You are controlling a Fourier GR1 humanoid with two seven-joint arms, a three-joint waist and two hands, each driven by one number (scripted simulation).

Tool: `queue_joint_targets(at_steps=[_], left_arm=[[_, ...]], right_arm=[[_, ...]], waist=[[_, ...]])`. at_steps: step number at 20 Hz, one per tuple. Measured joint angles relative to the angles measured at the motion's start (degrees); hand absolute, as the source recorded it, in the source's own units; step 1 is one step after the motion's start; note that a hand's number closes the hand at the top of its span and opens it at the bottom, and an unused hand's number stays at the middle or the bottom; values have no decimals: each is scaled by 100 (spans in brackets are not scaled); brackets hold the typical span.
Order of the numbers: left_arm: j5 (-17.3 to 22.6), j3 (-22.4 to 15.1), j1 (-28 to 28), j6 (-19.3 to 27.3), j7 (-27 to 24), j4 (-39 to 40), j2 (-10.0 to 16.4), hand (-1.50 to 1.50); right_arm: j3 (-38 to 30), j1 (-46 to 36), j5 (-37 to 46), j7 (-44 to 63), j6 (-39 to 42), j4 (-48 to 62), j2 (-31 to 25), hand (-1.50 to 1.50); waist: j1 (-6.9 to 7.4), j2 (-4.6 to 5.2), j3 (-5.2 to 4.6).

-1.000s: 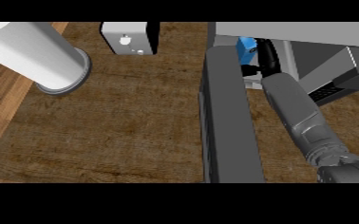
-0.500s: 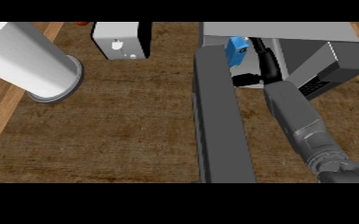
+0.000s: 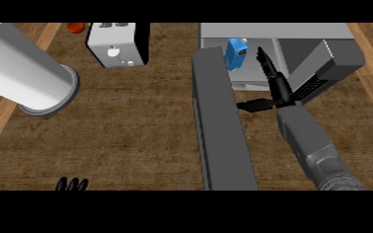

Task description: Pick up the milk, place it into the microwave and close the microwave

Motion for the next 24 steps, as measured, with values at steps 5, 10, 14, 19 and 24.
queue_joint_targets(at_steps=[5, 10, 14, 19, 24], left_arm=[[-203, -172, -414, 45, 473, 6, -30, -150], [-422, -480, -1026, 73, 1018, 330, -209, 150], [-722, -710, -1567, 156, 1508, 632, -397, 150], [-1031, -819, -2297, 224, 1955, 1137, -656, 150], [-1302, -726, -3202, 169, 2260, 1859, -853, 150]], right_arm=[[120, 530, -106, -43, 388, -389, 30, -150], [262, 1172, -225, -112, 848, -886, 70, -150], [372, 1782, -359, -138, 1136, -1487, 80, -150], [527, 2735, -572, -24, 1381, -2554, -22, -150], [618, 3653, -845, 285, 1603, -3861, -151, -150]], waist=[[-113, -45, -7], [-222, -71, -12], [-295, -86, -16], [-301, -81, -18], [-314, -70, -21]])
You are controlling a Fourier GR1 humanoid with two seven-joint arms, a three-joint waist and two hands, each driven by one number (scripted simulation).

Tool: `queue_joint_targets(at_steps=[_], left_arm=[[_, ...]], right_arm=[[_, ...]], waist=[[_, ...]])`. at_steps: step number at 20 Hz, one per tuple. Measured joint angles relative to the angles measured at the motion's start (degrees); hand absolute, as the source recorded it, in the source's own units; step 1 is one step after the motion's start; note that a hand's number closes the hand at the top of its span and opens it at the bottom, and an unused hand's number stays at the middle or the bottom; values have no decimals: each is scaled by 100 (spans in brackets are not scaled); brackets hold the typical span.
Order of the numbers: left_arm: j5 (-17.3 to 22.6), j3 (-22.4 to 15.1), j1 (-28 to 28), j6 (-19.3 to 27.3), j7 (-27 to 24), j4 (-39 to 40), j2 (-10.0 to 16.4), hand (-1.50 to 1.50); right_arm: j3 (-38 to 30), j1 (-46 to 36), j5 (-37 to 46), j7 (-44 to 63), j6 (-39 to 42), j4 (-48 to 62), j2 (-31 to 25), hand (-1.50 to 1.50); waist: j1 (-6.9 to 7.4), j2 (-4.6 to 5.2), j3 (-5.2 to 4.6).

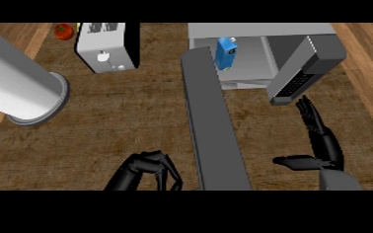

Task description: Pick up the milk, place it into the microwave and close the microwave

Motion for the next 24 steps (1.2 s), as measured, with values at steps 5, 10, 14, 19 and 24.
queue_joint_targets(at_steps=[5, 10, 14, 19, 24], left_arm=[[-43, -86, -927, -486, 447, 930, -117, 150], [-186, -438, -1802, -375, 191, 2442, -375, 150], [257, -862, -2471, -97, -298, 3500, -443, 150], [1019, -1673, -3202, 425, -530, 4318, -466, 150], [1567, -2269, -3571, 1289, -562, 4680, -479, 150]], right_arm=[[-10, 716, -244, 247, 183, -927, -168, -150], [-54, 1364, -494, 376, 338, -1726, -326, -150], [-131, 1606, -867, 516, 587, -2219, -502, -150], [-144, 1638, -1290, 797, 849, -2685, -714, -150], [-99, 1586, -1637, 921, 1010, -3040, -862, -150]], waist=[[-21, 28, 2], [-5, 49, 3], [-28, 64, 3], [-178, 98, -2], [-377, 128, -6]])
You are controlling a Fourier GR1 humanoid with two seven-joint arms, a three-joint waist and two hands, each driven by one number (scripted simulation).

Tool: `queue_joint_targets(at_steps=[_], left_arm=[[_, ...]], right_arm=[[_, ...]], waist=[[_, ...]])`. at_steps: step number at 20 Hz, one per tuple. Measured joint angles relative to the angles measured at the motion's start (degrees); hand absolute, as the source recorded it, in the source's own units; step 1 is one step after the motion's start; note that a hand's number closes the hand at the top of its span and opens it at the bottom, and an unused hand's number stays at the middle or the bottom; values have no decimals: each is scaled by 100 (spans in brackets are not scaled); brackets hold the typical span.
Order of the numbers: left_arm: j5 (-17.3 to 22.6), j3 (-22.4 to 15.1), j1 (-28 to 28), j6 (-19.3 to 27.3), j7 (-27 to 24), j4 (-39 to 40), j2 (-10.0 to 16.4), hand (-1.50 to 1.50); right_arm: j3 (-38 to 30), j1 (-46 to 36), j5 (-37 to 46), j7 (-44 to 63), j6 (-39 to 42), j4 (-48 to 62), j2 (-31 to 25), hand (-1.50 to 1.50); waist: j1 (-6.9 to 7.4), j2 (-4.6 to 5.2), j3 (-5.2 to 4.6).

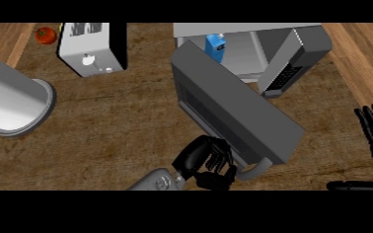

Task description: Pick up the milk, place it into the microwave and close the microwave

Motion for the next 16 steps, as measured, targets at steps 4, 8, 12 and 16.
queue_joint_targets(at_steps=[4, 8, 12, 16], left_arm=[[387, -243, -240, 632, 52, 106, -1, 150], [744, -287, -522, 1129, 36, 152, -4, 150], [1135, -145, -750, 1519, -204, 113, -6, 150], [1570, 112, -974, 1822, -521, 42, -14, 150]], right_arm=[[90, -121, -144, 124, 21, -340, -106, -150], [197, -219, -366, 329, 177, -568, -248, -150], [295, -298, -550, 529, 278, -787, -345, -150], [325, -363, -784, 714, 407, -968, -481, -150]], waist=[[-148, 28, -8], [-309, 66, -16], [-478, 110, -32], [-633, 150, -42]])
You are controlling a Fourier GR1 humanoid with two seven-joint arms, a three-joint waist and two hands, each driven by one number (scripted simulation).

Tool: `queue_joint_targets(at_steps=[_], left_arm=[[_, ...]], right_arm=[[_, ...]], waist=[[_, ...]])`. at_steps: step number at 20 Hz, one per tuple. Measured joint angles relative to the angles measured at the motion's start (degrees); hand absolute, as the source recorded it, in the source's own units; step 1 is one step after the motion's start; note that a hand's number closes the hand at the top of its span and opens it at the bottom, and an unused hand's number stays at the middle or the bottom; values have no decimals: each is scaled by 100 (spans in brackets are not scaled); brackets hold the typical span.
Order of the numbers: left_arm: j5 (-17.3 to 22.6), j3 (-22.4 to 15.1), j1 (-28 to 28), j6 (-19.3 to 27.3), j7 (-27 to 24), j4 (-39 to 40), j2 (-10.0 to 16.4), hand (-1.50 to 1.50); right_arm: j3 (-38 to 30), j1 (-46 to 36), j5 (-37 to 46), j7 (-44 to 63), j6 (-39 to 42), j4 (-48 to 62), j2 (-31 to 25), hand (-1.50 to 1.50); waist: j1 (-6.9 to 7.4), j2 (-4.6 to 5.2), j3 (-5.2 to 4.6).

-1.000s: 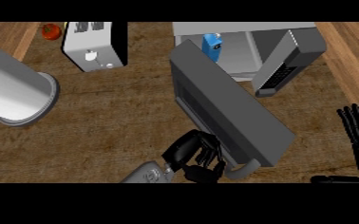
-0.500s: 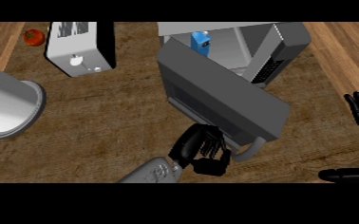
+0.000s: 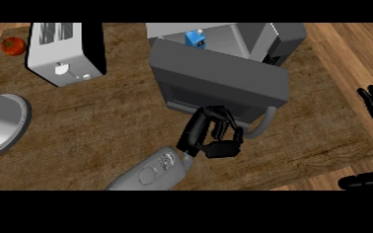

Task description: Pick up the milk, place it into the microwave and close the microwave

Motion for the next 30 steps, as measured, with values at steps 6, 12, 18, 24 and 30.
queue_joint_targets(at_steps=[6, 12, 18, 24, 30], left_arm=[[657, 318, -425, 166, -232, 131, -8, 150], [1193, 585, -874, 209, -330, 519, -26, 150], [1614, 785, -1207, 173, -497, 853, -27, 150], [1972, 773, -1224, 92, -826, 873, -28, 150], [2242, 729, -1259, 49, -1097, 919, -28, 150]], right_arm=[[78, -174, -305, 289, 171, -207, -162, -150], [41, -367, -561, 549, 319, -307, -393, -150], [-26, -510, -765, 732, 441, -354, -597, -150], [-141, -680, -978, 872, 508, -275, -753, -150], [-250, -833, -1132, 970, 570, -173, -908, -150]], waist=[[-221, 84, 3], [-359, 157, 12], [-475, 212, 19], [-492, 245, 26], [-503, 268, 37]])
